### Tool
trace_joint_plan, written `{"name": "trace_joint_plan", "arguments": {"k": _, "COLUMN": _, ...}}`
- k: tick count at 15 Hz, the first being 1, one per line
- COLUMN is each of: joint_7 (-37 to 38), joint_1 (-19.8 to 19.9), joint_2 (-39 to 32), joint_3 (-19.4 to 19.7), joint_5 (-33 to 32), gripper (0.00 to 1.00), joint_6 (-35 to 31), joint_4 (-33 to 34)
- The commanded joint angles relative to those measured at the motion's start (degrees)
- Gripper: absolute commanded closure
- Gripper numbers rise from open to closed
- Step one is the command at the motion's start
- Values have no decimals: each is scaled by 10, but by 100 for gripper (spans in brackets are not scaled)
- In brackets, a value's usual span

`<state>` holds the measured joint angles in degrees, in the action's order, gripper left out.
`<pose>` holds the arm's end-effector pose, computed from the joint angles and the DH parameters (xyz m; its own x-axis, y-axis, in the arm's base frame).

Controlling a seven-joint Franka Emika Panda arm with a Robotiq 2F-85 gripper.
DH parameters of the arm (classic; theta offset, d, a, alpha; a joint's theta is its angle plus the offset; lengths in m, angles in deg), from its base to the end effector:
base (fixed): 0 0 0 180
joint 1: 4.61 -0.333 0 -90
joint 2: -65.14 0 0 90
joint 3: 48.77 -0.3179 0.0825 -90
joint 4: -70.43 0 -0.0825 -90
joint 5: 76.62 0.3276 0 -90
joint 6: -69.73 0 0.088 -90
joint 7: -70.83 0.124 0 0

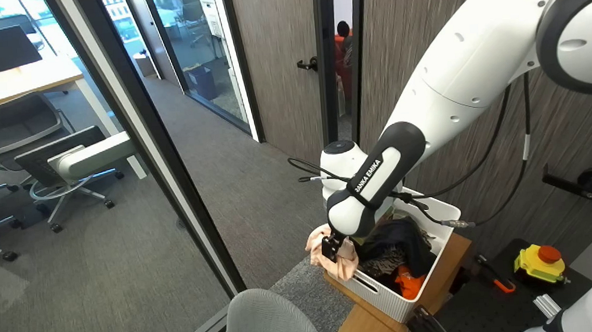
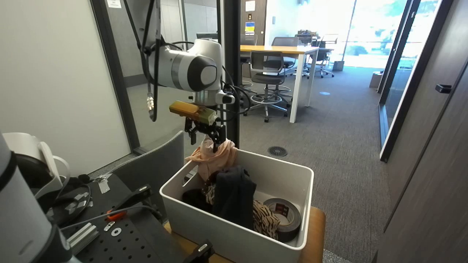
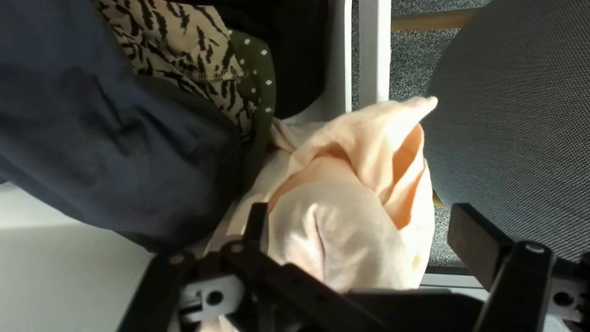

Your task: Put the peach shirt on the backrest of the grey chair

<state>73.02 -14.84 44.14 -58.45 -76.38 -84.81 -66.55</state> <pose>0.4423 0.1630 0.2009 0.9544 0.2929 -0.0577 0.2896 -0.9553 -0.0597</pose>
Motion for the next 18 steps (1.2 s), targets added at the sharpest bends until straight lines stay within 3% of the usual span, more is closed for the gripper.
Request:
{"name": "trace_joint_plan", "arguments": {"k": 1, "joint_7": -6, "joint_1": -2, "joint_2": -8, "joint_3": 5, "joint_5": -8, "gripper": 0, "joint_6": -10, "joint_4": 9}}
{"name": "trace_joint_plan", "arguments": {"k": 3, "joint_7": -8, "joint_1": -1, "joint_2": -8, "joint_3": 5, "joint_5": -8, "gripper": 0, "joint_6": -11, "joint_4": 9}}
{"name": "trace_joint_plan", "arguments": {"k": 4, "joint_7": -9, "joint_1": 0, "joint_2": -8, "joint_3": 4, "joint_5": -6, "gripper": 24, "joint_6": -10, "joint_4": 10}}
{"name": "trace_joint_plan", "arguments": {"k": 6, "joint_7": -12, "joint_1": 2, "joint_2": -9, "joint_3": 2, "joint_5": -3, "gripper": 34, "joint_6": -10, "joint_4": 10}}
{"name": "trace_joint_plan", "arguments": {"k": 10, "joint_7": -16, "joint_1": 3, "joint_2": -10, "joint_3": 1, "joint_5": -1, "gripper": 67, "joint_6": -12, "joint_4": 10}}
{"name": "trace_joint_plan", "arguments": {"k": 13, "joint_7": -18, "joint_1": 4, "joint_2": -10, "joint_3": 1, "joint_5": -1, "gripper": 86, "joint_6": -14, "joint_4": 9}}
{"name": "trace_joint_plan", "arguments": {"k": 15, "joint_7": -21, "joint_1": 5, "joint_2": -10, "joint_3": 0, "joint_5": -1, "gripper": 91, "joint_6": -14, "joint_4": 9}}
{"name": "trace_joint_plan", "arguments": {"k": 18, "joint_7": -28, "joint_1": 9, "joint_2": -10, "joint_3": -2, "joint_5": 2, "gripper": 87, "joint_6": -15, "joint_4": 9}}
